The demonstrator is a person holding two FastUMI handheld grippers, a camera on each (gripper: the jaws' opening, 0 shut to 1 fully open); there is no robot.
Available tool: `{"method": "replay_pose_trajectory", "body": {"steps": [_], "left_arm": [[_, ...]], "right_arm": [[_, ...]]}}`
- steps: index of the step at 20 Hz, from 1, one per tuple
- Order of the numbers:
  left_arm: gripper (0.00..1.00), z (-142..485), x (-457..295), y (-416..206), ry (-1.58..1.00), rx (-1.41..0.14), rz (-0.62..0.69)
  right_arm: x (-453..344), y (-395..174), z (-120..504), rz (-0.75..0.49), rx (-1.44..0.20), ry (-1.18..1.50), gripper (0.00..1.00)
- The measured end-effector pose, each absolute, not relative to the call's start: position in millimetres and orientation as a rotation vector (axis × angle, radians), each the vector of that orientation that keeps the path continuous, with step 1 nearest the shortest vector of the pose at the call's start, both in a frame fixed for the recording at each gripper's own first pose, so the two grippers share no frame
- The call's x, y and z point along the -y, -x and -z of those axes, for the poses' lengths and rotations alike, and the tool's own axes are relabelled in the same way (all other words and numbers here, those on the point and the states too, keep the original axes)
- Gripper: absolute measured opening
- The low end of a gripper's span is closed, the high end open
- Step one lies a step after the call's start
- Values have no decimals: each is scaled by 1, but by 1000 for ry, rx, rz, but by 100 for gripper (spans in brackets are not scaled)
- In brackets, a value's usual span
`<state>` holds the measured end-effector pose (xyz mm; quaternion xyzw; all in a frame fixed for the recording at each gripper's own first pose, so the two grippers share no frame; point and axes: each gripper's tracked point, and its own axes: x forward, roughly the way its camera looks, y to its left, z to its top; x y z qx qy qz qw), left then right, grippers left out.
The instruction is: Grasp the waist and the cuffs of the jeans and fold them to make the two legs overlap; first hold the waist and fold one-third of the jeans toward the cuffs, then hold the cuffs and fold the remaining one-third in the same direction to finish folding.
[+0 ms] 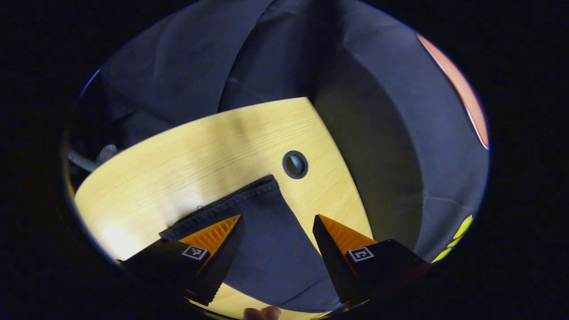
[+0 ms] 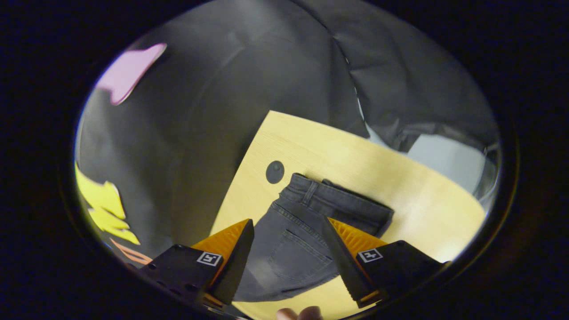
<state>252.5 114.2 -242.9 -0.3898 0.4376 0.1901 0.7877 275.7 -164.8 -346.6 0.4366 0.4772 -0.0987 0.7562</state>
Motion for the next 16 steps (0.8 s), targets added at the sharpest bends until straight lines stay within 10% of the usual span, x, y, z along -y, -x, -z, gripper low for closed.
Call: {"method": "replay_pose_trajectory", "body": {"steps": [16], "left_arm": [[99,61,0,-100,67,-336,90]], "right_arm": [[131,-106,166,-12,-497,-159,98]]}}
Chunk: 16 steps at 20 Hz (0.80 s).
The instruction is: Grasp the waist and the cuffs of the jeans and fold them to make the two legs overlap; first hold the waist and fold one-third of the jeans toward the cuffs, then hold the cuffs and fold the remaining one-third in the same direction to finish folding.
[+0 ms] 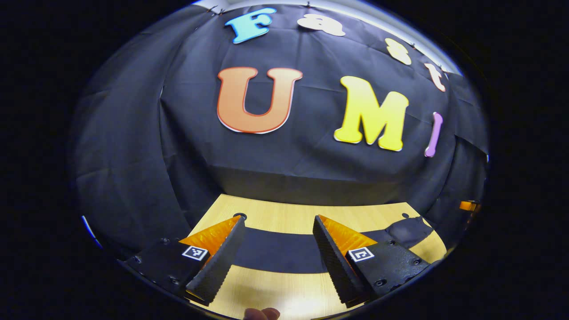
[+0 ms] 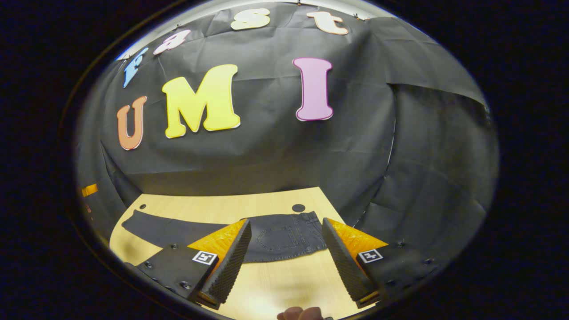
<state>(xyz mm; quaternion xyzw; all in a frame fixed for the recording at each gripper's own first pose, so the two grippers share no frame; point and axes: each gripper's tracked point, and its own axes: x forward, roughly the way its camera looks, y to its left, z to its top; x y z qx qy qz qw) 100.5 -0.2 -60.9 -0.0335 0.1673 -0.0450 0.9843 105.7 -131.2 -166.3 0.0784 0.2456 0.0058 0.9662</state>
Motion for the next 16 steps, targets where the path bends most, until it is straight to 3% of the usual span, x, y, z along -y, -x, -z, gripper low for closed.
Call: {"method": "replay_pose_trajectory", "body": {"steps": [7,9,10,12,13,14,16], "left_arm": [[98,72,72,-43,76,-340,114],[98,77,82,-42,79,-355,107],[98,78,87,-42,81,-366,105],[98,78,94,-44,85,-382,101],[99,78,96,-46,84,-390,95],[99,79,99,-49,82,-400,87],[98,81,106,-54,88,-417,69]], "right_arm": [[162,-90,205,81,-556,-313,99],[169,-97,227,98,-589,-354,94],[174,-101,240,107,-613,-369,99],[181,-110,273,117,-664,-400,99],[185,-117,291,123,-692,-416,94],[189,-124,307,131,-712,-430,100],[200,-141,337,147,-744,-459,94]]}}
